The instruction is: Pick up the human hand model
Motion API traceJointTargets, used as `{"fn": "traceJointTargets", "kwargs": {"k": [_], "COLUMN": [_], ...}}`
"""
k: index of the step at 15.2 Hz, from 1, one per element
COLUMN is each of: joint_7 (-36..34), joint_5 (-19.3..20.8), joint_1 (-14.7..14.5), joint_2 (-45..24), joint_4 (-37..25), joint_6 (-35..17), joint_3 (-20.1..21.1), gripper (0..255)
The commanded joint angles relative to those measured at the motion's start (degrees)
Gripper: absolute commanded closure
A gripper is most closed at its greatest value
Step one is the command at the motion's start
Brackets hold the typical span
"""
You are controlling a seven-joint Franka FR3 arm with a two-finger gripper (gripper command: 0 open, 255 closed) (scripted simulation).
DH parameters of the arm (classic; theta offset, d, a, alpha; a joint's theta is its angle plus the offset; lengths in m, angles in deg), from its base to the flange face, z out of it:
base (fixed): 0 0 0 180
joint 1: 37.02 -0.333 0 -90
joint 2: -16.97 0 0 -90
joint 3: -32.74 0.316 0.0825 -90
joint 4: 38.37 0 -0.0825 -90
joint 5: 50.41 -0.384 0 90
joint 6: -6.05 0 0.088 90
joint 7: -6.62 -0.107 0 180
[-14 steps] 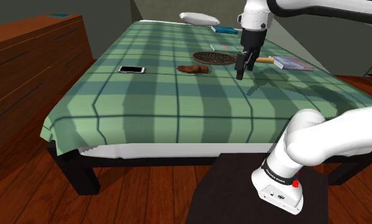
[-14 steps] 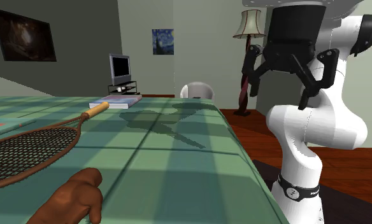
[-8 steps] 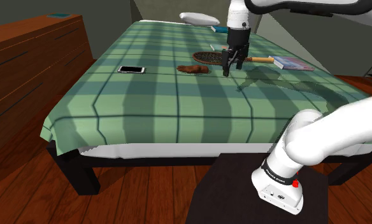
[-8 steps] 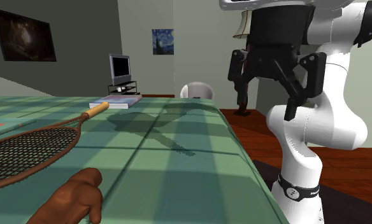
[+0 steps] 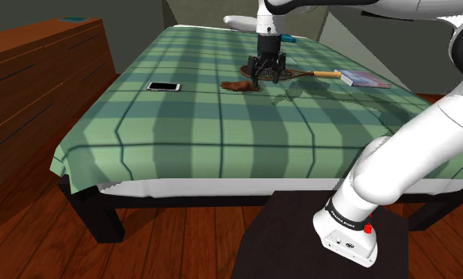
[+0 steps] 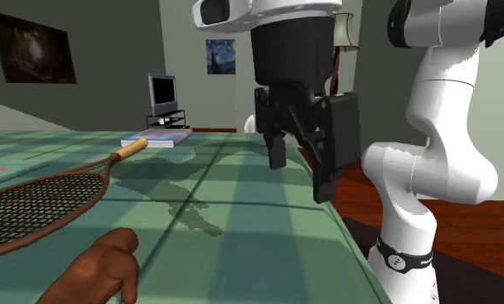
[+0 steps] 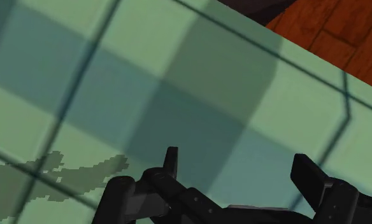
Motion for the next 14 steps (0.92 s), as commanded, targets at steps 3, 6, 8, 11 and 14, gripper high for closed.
{"fn": "traceJointTargets", "kwargs": {"k": [3, 6, 8, 11, 14], "joint_7": [-3.2, -5.3, -6.7, -8.7, -10.8], "joint_5": [-2.4, -4.5, -6.1, -8.7, -11.5], "joint_1": [1.6, 2.8, 3.7, 5.4, 7.5], "joint_2": [-9.4, -16.4, -21.1, -28.2, -35.5], "joint_4": [-7.8, -14.2, -18.9, -26.3, -34.6], "joint_6": [-0.6, -0.4, 0.1, 1.4, 3.2], "joint_3": [-1.8, -3.2, -4.1, -5.4, -6.5], "gripper": [0, 0, 0, 0, 0]}}
